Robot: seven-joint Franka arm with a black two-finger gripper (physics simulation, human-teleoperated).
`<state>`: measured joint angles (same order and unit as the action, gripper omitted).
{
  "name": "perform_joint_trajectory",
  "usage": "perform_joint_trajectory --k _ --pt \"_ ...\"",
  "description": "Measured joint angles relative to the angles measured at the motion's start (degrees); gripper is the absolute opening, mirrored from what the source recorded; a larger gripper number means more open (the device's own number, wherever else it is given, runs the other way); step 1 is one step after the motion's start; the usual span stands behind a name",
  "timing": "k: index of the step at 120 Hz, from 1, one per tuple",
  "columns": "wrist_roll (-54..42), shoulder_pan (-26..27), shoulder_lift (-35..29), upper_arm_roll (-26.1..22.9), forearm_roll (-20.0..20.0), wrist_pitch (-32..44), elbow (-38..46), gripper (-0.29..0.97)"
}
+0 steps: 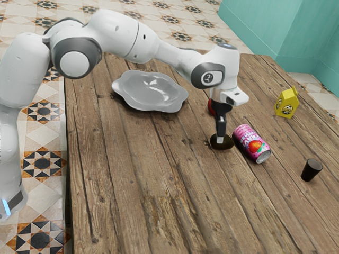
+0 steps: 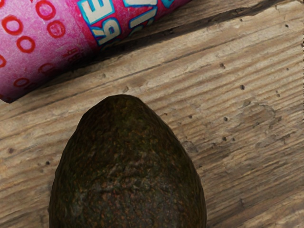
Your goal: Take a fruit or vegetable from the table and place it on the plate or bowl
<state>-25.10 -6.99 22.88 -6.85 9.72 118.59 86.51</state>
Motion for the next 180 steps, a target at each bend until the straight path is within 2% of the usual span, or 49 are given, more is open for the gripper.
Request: perform_joint_trajectory --k 13,48,56,67,69,80,88,97,107,115,121,132,140,159,166,180 --pt "-2.3 -1.3 1.4 -1.8 0.2 1.2 -0.1 0.60" --pt "-6.8 -1.6 4.2 -2.2 1.4 2.7 -0.1 0.60" --pt "-7.5 -1.6 4.2 -2.1 2.9 2.9 -0.3 0.49" --pt "-7.8 -1.6 3.2 -1.8 4.7 3.4 -0.4 0.23" --pt "-7.8 -1.6 3.1 -1.8 4.8 3.5 -0.3 0.22" --pt "-7.5 -1.3 0.8 -1.3 6.3 3.9 1.7 0.28" --pt "-7.0 0.0 -6.8 1.3 8.6 4.0 10.1 0.30" --pt "-6.1 3.0 -18.3 5.0 10.2 4.1 20.0 0.28" --pt "-5.2 4.6 -25.4 7.7 11.0 4.1 24.6 0.30" --pt "-4.5 3.5 -26.9 9.5 11.4 4.0 25.6 0.30" --pt "-4.1 0.7 -28.3 11.9 11.5 3.9 27.4 0.30" --pt "-3.5 -9.1 -32.0 14.9 11.6 3.8 32.3 0.31" --pt "-3.1 -13.3 -34.0 15.4 11.6 3.7 34.7 0.31" --pt "-2.6 -16.6 -34.4 15.5 11.6 3.5 35.6 0.30" --pt "-2.8 -17.1 -34.3 15.5 11.7 3.3 35.6 0.43" --pt "-3.3 -17.3 -34.7 15.5 12.0 2.7 35.5 0.57"
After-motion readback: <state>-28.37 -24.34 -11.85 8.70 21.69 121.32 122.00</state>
